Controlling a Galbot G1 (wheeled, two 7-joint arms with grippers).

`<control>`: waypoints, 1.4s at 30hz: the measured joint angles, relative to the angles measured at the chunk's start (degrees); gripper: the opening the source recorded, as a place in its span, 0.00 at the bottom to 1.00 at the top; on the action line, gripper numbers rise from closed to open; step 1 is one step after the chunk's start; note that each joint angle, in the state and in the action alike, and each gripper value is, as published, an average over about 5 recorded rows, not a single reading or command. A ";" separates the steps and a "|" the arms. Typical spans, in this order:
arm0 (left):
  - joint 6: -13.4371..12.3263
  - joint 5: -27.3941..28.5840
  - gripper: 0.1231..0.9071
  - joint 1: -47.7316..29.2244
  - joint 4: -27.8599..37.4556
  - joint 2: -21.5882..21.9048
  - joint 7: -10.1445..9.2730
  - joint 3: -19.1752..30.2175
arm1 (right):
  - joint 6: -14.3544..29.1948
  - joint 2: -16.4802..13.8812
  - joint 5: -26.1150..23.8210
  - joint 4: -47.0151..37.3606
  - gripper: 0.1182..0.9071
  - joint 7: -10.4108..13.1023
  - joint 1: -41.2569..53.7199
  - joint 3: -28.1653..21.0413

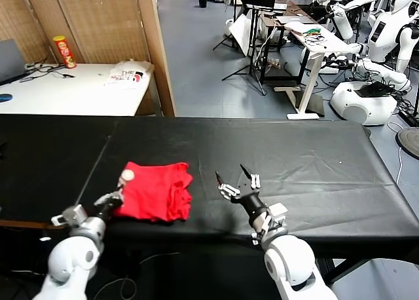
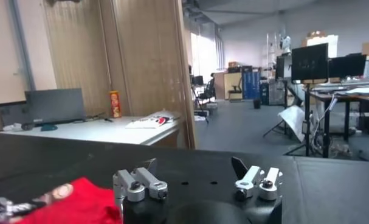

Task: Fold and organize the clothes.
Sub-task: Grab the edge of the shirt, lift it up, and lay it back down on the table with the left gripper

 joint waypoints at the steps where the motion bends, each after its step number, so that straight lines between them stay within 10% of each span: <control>1: -0.19 1.85 0.03 0.22 -0.48 0.84 0.29 -0.45 | 0.00 0.01 0.01 0.05 0.86 0.02 -0.04 0.08; 17: -5.67 31.17 0.03 2.81 -7.93 11.73 2.47 -5.39 | 0.09 1.27 0.27 0.18 0.86 -0.14 -0.47 0.02; 31: -4.84 26.41 0.04 0.98 -9.16 1.64 1.58 11.71 | -0.17 0.61 2.62 1.27 0.86 -0.51 -1.83 1.70; 42: -12.78 22.72 0.70 1.57 -11.28 -2.13 7.02 19.40 | -4.73 -1.49 9.19 -1.11 0.86 -0.46 1.09 -1.30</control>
